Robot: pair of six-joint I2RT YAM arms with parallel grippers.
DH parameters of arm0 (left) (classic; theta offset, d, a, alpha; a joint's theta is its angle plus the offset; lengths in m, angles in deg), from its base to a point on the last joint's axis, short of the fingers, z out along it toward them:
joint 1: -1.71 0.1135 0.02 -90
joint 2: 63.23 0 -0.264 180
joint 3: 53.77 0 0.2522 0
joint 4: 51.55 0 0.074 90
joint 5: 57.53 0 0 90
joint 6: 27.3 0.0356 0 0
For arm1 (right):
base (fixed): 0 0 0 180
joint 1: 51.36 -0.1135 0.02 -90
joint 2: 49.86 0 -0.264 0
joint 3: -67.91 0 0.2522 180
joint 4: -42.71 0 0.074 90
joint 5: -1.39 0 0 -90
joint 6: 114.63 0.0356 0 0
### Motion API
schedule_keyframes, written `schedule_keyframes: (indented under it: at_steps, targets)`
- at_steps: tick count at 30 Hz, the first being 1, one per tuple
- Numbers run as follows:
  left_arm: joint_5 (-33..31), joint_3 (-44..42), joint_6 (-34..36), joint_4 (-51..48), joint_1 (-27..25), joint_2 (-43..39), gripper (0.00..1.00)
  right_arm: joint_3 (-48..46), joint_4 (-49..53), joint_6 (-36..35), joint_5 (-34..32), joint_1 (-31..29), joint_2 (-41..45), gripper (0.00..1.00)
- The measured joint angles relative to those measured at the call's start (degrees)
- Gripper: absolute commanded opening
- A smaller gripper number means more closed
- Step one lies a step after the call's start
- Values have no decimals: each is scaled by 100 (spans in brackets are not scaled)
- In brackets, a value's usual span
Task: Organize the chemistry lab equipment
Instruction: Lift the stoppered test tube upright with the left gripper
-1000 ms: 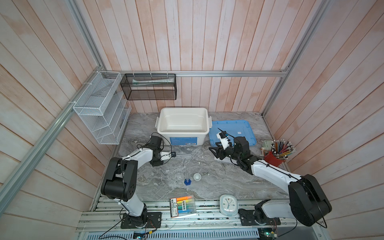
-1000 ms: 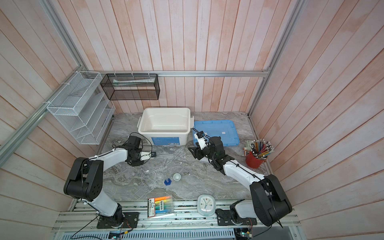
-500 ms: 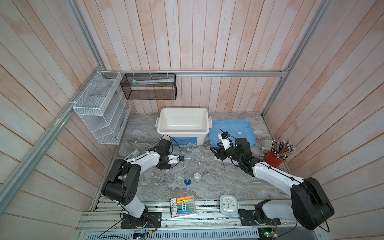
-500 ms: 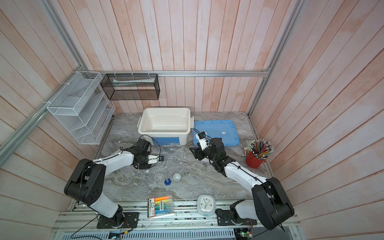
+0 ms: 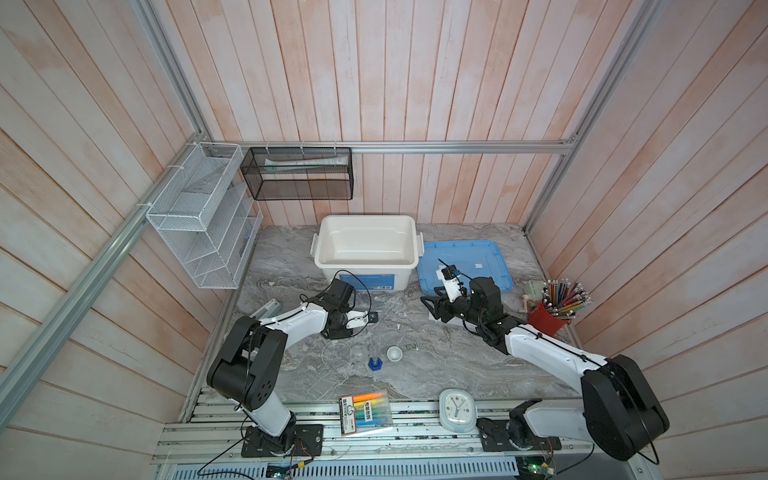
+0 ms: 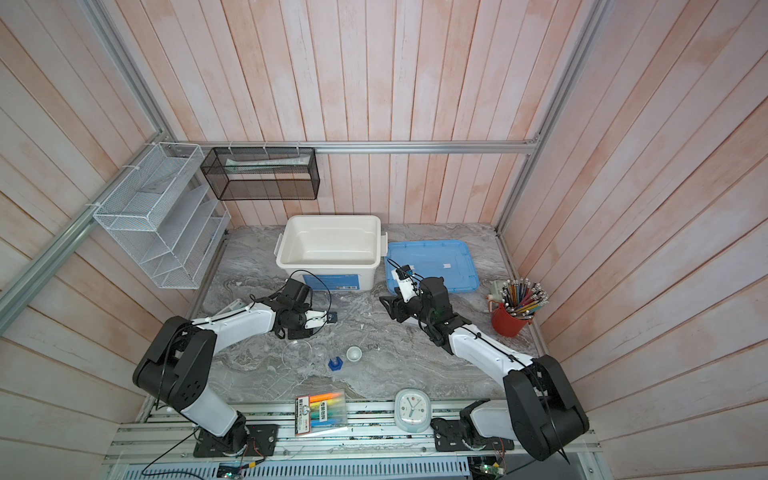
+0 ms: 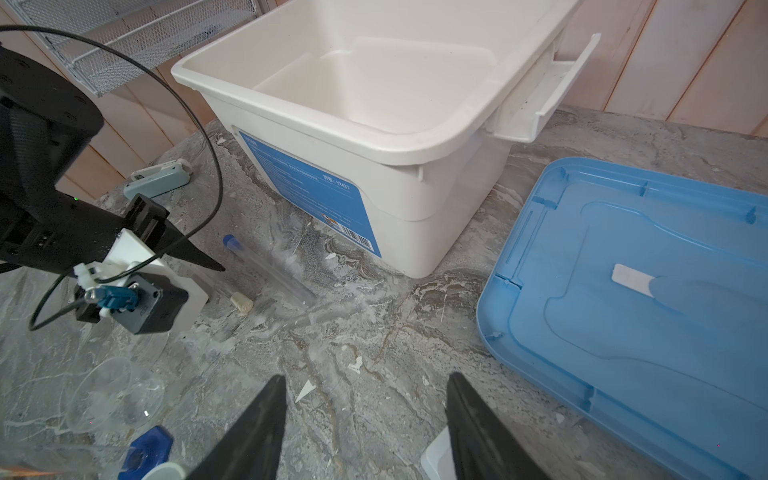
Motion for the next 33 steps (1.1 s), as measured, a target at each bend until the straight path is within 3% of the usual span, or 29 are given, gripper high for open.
schedule_keyframes:
  at_steps: [8,23,33]
  targets:
    - [7,-17,-7,44,-4,-4,45,0,-2,9,-11,0,2,62]
    - [83,-142,-50,109,0,-59,29,0,-44,90,-11,0,2,62]
    - [138,-188,-153,155,0,-59,13,0,-48,111,-13,13,-2,62]
